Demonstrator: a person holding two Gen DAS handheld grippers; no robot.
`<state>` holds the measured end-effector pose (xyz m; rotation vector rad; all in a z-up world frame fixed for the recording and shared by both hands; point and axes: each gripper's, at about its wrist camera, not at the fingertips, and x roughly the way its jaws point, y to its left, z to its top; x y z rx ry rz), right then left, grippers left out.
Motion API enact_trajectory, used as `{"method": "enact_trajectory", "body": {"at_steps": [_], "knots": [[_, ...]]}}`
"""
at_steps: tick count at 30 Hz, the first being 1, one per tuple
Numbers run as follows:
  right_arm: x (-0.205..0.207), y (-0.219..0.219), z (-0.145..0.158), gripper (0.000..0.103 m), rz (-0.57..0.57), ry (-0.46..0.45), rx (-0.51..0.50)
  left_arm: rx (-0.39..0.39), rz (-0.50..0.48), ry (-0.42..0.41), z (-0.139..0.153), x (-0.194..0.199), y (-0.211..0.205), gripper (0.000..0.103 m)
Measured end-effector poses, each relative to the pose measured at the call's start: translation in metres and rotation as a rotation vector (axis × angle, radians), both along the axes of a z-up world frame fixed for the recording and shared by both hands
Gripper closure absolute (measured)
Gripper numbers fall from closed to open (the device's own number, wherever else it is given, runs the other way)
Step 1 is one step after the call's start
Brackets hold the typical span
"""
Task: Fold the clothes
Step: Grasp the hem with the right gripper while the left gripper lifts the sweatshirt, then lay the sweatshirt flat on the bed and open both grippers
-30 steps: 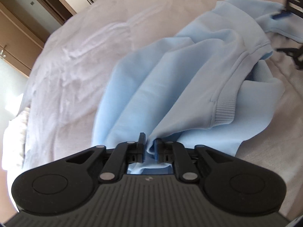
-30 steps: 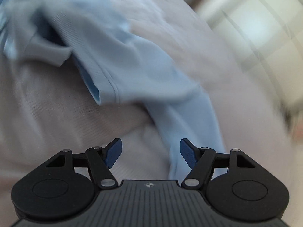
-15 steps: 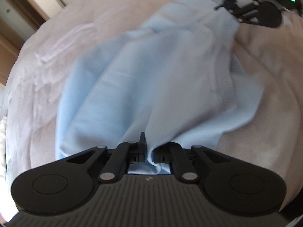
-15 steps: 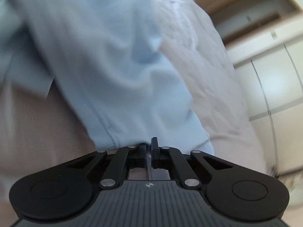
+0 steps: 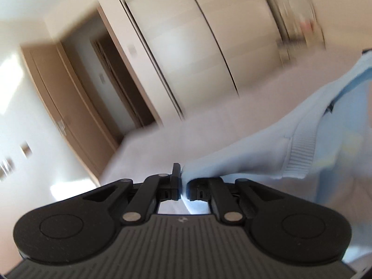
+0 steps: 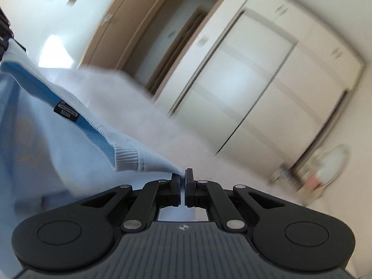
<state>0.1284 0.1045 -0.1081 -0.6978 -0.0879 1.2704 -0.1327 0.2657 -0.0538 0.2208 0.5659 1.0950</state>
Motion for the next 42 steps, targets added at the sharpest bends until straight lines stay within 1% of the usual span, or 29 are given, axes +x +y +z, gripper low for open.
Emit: {"method": "enact_trajectory", "body": {"at_steps": [1,3,5,8,11,12,14,17,19,21,23,26,28,30,31,33,35,36,37,38,39,40,41,42], "knots": [[-0.009,-0.001,0.02,0.103,-0.014,-0.013,0.043,0.038,-0.017,-0.025,0.019,-0.007,0.0,0.098],[-0.027,-0.003,0.059,0.103,-0.044,-0.044,0.125,0.127,-0.059,-0.069,0.061,-0.021,-0.013,0.098],[-0.043,-0.009,0.095,0.103,-0.075,-0.072,0.208,0.196,-0.11,-0.085,0.089,-0.037,-0.024,0.098],[-0.068,-0.025,0.142,0.103,-0.117,-0.113,0.327,0.278,-0.166,-0.095,0.111,-0.063,-0.039,0.098],[-0.096,-0.045,0.176,0.103,-0.132,-0.136,0.412,0.305,-0.204,-0.139,0.123,-0.096,-0.052,0.098],[-0.106,-0.053,0.183,0.103,-0.135,-0.144,0.426,0.306,-0.209,-0.156,0.125,-0.107,-0.056,0.098],[-0.126,-0.065,0.184,0.103,-0.141,-0.151,0.425,0.296,-0.214,-0.184,0.125,-0.129,-0.062,0.098],[-0.156,-0.084,0.186,0.103,-0.151,-0.159,0.422,0.254,-0.23,-0.223,0.121,-0.157,-0.061,0.098],[-0.17,-0.094,0.183,0.103,-0.17,-0.138,0.394,0.229,-0.249,-0.232,0.12,-0.169,-0.064,0.098],[-0.178,-0.103,0.181,0.103,-0.188,-0.104,0.369,0.226,-0.276,-0.22,0.123,-0.174,-0.07,0.098],[-0.181,-0.105,0.188,0.103,-0.202,-0.102,0.366,0.227,-0.294,-0.22,0.136,-0.176,-0.08,0.098],[-0.185,-0.108,0.199,0.103,-0.224,-0.1,0.361,0.221,-0.309,-0.248,0.154,-0.173,-0.071,0.098],[-0.184,-0.104,0.206,0.103,-0.234,-0.106,0.359,0.216,-0.314,-0.261,0.163,-0.162,-0.059,0.098],[-0.174,-0.087,0.21,0.103,-0.242,-0.107,0.343,0.189,-0.313,-0.256,0.164,-0.145,-0.034,0.097],[-0.167,-0.075,0.21,0.103,-0.244,-0.102,0.328,0.168,-0.309,-0.25,0.155,-0.135,-0.018,0.097],[-0.144,-0.043,0.198,0.103,-0.242,-0.073,0.272,0.096,-0.291,-0.228,0.135,-0.106,0.02,0.097],[-0.116,-0.005,0.178,0.103,-0.24,-0.042,0.199,-0.02,-0.26,-0.195,0.108,-0.07,0.065,0.097],[-0.099,0.018,0.163,0.103,-0.235,-0.018,0.152,-0.079,-0.243,-0.178,0.093,-0.052,0.087,0.093],[-0.082,0.041,0.145,0.103,-0.238,0.012,0.098,-0.141,-0.218,-0.164,0.077,-0.033,0.111,0.083],[-0.063,0.067,0.126,0.099,-0.253,0.048,0.038,-0.213,-0.195,-0.138,0.057,-0.01,0.139,0.078],[-0.042,0.093,0.106,0.072,-0.269,0.094,-0.015,-0.272,-0.151,-0.1,0.033,0.014,0.167,0.067],[-0.018,0.12,0.083,0.056,-0.293,0.154,-0.077,-0.331,-0.103,-0.063,0.01,0.033,0.192,0.063],[0.004,0.14,0.061,0.03,-0.332,0.211,-0.133,-0.406,-0.073,-0.019,-0.013,0.049,0.217,0.064],[0.024,0.154,0.041,0.033,-0.342,0.289,-0.193,-0.457,-0.02,0.026,-0.037,0.061,0.236,0.064]]}}
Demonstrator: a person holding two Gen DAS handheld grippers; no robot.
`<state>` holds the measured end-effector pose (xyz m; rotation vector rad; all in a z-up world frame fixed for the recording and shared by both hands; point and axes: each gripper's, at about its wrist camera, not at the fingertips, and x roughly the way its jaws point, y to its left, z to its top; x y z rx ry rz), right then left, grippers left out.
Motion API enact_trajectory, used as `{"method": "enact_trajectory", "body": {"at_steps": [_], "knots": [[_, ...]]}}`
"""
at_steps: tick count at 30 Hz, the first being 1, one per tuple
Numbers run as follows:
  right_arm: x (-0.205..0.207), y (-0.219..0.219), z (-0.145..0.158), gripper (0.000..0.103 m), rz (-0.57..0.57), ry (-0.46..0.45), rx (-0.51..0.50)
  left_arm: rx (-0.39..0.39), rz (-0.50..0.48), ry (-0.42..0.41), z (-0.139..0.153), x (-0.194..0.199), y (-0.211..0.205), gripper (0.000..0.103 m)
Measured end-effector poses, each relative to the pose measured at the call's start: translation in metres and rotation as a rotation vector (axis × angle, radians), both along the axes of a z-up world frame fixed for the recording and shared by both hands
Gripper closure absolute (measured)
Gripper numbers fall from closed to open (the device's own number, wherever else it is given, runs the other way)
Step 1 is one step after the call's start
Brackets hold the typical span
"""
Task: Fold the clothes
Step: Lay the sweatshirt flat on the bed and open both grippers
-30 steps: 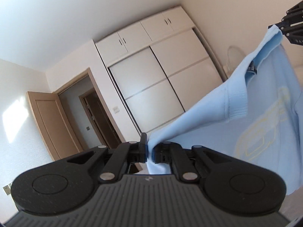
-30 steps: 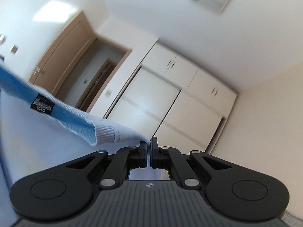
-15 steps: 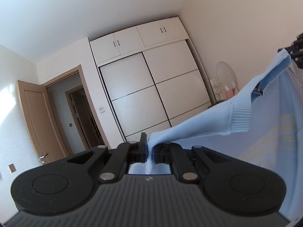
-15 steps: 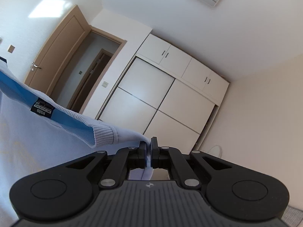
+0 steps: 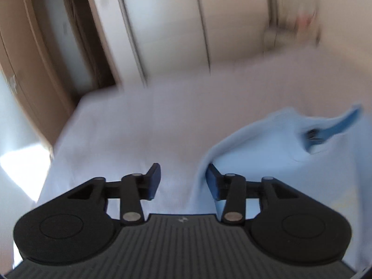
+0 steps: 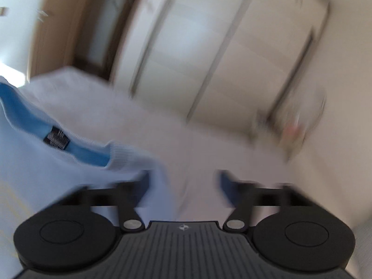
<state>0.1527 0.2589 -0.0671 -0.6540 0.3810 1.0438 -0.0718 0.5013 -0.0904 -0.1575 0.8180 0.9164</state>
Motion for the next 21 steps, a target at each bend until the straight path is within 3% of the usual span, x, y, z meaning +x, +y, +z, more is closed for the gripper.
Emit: {"method": "enact_trajectory", "body": {"at_steps": [2,4,5,6,9,14,16,18,21], "knots": [[0.03,0.019,-0.03,0.034,-0.015,0.15,-0.061,-0.031,0.052,0.056,-0.035,0.002,0.009,0.066],[0.046,0.01,-0.054,0.028,-0.009,0.246,-0.058,-0.093,0.067,0.037,-0.058,-0.008,0.009,0.062],[0.052,0.002,-0.067,0.02,-0.002,0.279,-0.066,-0.134,0.085,0.036,-0.071,-0.017,0.005,0.061],[0.057,-0.007,-0.08,0.017,0.002,0.313,-0.077,-0.175,0.116,0.044,-0.084,-0.031,-0.005,0.061],[0.069,-0.052,-0.134,0.018,-0.049,0.454,-0.158,-0.299,0.213,0.071,-0.125,-0.073,-0.037,0.06],[0.078,-0.136,-0.227,0.019,-0.263,0.852,-0.266,-0.523,0.38,0.138,-0.18,-0.155,-0.11,0.06],[0.068,-0.171,-0.253,0.02,-0.363,0.954,-0.297,-0.593,0.411,0.167,-0.196,-0.181,-0.137,0.059],[0.06,-0.204,-0.272,0.02,-0.455,1.026,-0.313,-0.618,0.415,0.191,-0.205,-0.203,-0.155,0.056],[0.041,-0.244,-0.28,0.02,-0.588,1.041,-0.289,-0.676,0.466,0.163,-0.211,-0.234,-0.165,0.053]]}}
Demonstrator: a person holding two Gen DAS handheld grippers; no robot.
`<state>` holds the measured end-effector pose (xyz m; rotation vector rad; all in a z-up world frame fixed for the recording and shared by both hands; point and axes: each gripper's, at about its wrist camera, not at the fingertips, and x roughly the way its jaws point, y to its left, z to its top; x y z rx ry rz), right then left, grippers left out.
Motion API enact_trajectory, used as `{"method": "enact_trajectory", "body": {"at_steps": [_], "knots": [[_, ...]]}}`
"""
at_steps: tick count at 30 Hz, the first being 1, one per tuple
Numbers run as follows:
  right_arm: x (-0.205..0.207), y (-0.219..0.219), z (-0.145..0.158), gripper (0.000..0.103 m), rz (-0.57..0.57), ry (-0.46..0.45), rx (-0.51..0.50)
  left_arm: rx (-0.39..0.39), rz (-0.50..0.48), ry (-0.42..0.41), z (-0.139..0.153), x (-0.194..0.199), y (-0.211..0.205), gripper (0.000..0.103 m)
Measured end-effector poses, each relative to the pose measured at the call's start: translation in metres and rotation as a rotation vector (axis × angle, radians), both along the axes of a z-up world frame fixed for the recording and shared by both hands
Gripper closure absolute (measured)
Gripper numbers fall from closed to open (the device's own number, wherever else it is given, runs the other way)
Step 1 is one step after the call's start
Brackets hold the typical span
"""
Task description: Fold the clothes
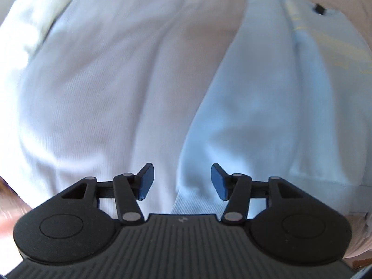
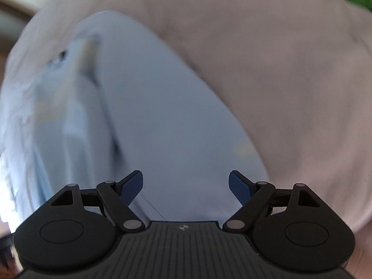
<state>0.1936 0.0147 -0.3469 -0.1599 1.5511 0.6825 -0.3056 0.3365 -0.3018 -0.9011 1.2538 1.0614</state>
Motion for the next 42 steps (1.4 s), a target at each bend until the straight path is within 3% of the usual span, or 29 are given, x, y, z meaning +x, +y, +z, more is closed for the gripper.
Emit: {"method": "enact_trajectory", "body": {"at_steps": [4,9,11,14,16,19,20,21,22,23,24,26,28,30,33,36,38,40,41,42], "knots": [[-0.026,-0.052,0.002,0.02,-0.207,-0.009,0.027,-0.065,0.058,-0.08,-0.01,-0.031,-0.017,0.053],[-0.068,-0.107,-0.005,0.02,-0.49,0.038,0.129,-0.134,0.083,-0.198,-0.021,-0.053,-0.042,0.053],[-0.082,-0.125,-0.01,0.02,-0.611,0.065,0.192,-0.143,0.099,-0.201,-0.03,-0.06,-0.047,0.051],[-0.096,-0.143,-0.021,0.02,-0.774,0.094,0.278,-0.149,0.178,-0.231,-0.045,-0.069,-0.048,0.049],[-0.099,-0.15,-0.027,0.02,-0.838,0.075,0.316,-0.143,0.253,-0.27,-0.054,-0.074,-0.048,0.041],[-0.092,-0.153,-0.041,0.019,-0.845,0.05,0.288,-0.127,0.341,-0.291,-0.068,-0.076,-0.048,0.042],[-0.089,-0.151,-0.048,0.019,-0.841,0.052,0.274,-0.115,0.359,-0.295,-0.07,-0.077,-0.049,0.047],[-0.086,-0.149,-0.055,0.021,-0.839,0.057,0.26,-0.108,0.365,-0.305,-0.07,-0.076,-0.049,0.062],[-0.083,-0.148,-0.063,0.027,-0.845,0.077,0.247,-0.099,0.358,-0.303,-0.067,-0.074,-0.048,0.085],[-0.08,-0.146,-0.065,0.049,-0.842,0.085,0.237,-0.086,0.334,-0.292,-0.061,-0.071,-0.046,0.095],[-0.076,-0.145,-0.066,0.068,-0.834,0.089,0.228,-0.068,0.296,-0.273,-0.053,-0.069,-0.043,0.097],[-0.061,-0.147,-0.049,0.088,-0.736,0.042,0.228,-0.015,0.223,-0.257,-0.032,-0.068,-0.035,0.098],[-0.044,-0.143,-0.009,0.089,-0.626,-0.066,0.248,0.106,0.126,-0.231,0.005,-0.075,-0.019,0.098],[-0.021,-0.142,0.037,0.089,-0.541,-0.171,0.308,0.276,0.036,-0.18,0.052,-0.086,0.005,0.099],[0.018,-0.141,0.116,0.089,-0.386,-0.416,0.328,0.522,-0.025,-0.084,0.122,-0.108,0.052,0.098],[0.054,-0.142,0.167,0.09,-0.333,-0.605,0.3,0.661,-0.065,0.07,0.148,-0.119,0.103,0.096],[0.071,-0.135,0.169,0.087,-0.337,-0.651,0.244,0.653,-0.076,0.182,0.132,-0.122,0.12,0.088],[0.091,-0.124,0.145,0.078,-0.336,-0.574,0.184,0.569,-0.06,0.252,0.1,-0.131,0.13,0.087],[0.103,-0.124,0.129,0.062,-0.373,-0.543,0.14,0.528,-0.062,0.282,0.082,-0.131,0.127,0.087],[0.097,-0.111,0.114,0.054,-0.4,-0.512,0.107,0.491,-0.07,0.309,0.065,-0.129,0.12,0.085]]}}
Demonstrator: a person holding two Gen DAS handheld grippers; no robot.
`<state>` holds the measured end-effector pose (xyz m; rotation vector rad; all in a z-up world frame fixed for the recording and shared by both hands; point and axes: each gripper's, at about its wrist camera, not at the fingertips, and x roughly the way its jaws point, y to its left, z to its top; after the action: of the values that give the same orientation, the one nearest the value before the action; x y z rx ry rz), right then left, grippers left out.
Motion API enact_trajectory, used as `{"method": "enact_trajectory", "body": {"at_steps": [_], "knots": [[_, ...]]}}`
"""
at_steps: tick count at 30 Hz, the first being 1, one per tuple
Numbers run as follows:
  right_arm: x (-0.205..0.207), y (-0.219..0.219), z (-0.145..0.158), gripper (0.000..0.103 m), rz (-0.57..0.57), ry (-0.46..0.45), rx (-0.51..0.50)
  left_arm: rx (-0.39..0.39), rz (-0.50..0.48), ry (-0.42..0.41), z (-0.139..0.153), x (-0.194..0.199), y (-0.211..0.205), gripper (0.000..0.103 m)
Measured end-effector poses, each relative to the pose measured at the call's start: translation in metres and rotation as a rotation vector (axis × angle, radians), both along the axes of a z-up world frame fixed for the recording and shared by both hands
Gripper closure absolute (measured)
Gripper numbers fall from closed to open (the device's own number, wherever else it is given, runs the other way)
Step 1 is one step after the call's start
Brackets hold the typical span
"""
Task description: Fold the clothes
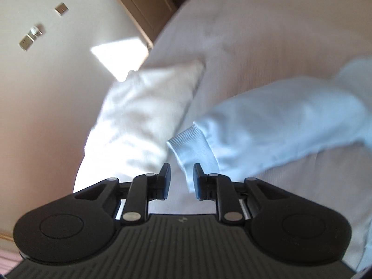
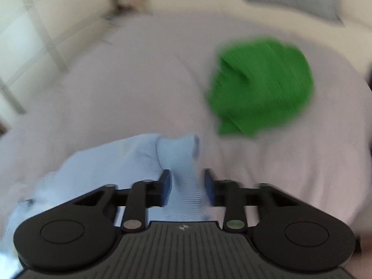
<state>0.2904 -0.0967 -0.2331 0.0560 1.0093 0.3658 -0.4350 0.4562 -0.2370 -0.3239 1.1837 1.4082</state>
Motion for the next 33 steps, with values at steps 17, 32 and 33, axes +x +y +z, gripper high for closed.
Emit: {"method": "enact_trajectory", "body": {"at_steps": [17,32,33], "knots": [[-0.25,0.0,-0.183,0.04,-0.072,0.712,0.536,-0.537,-0.157,-0.506,-0.124,0.197,-0.172,0.051],[-0.279,0.084,-0.115,0.024,0.326,0.575,0.535,-0.385,-0.183,-0.413,-0.079,0.151,-0.108,0.098],[-0.284,0.08,-0.123,0.025,0.288,0.608,0.549,-0.402,-0.177,-0.401,-0.087,0.152,-0.103,0.098]]}}
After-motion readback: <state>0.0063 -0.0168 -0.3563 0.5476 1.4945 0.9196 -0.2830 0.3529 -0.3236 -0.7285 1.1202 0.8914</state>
